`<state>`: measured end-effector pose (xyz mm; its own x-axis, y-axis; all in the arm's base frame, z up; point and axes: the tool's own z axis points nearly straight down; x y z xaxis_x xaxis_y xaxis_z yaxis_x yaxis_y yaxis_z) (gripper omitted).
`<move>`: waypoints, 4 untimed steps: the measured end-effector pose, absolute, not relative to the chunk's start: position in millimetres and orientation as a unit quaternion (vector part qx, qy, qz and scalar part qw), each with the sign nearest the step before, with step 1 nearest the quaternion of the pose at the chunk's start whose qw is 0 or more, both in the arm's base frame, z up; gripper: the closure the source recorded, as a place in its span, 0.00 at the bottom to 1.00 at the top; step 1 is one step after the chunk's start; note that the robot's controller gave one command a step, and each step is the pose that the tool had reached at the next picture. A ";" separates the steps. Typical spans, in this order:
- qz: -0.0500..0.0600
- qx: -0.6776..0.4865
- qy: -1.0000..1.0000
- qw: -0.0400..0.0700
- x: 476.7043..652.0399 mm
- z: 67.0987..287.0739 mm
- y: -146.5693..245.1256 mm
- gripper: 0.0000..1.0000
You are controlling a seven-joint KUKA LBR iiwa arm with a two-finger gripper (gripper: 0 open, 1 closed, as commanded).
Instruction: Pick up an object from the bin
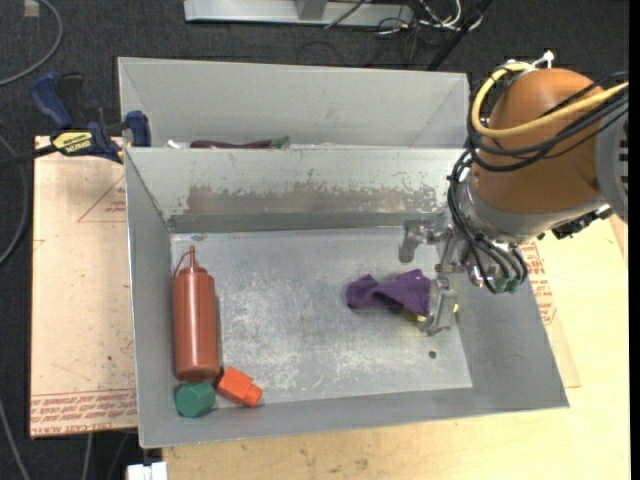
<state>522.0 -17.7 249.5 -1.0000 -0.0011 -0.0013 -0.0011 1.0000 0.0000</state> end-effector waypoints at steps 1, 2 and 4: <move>0.000 0.009 1.000 0.006 545.4 202.1 -32.6 0.00; 0.000 0.001 1.000 0.003 575.5 162.5 -24.0 0.00; 0.000 -0.046 0.999 0.004 562.4 69.8 -60.2 1.00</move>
Offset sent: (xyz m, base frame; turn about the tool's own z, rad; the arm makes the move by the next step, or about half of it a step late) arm 0.0613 0.0000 -0.0976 -0.0042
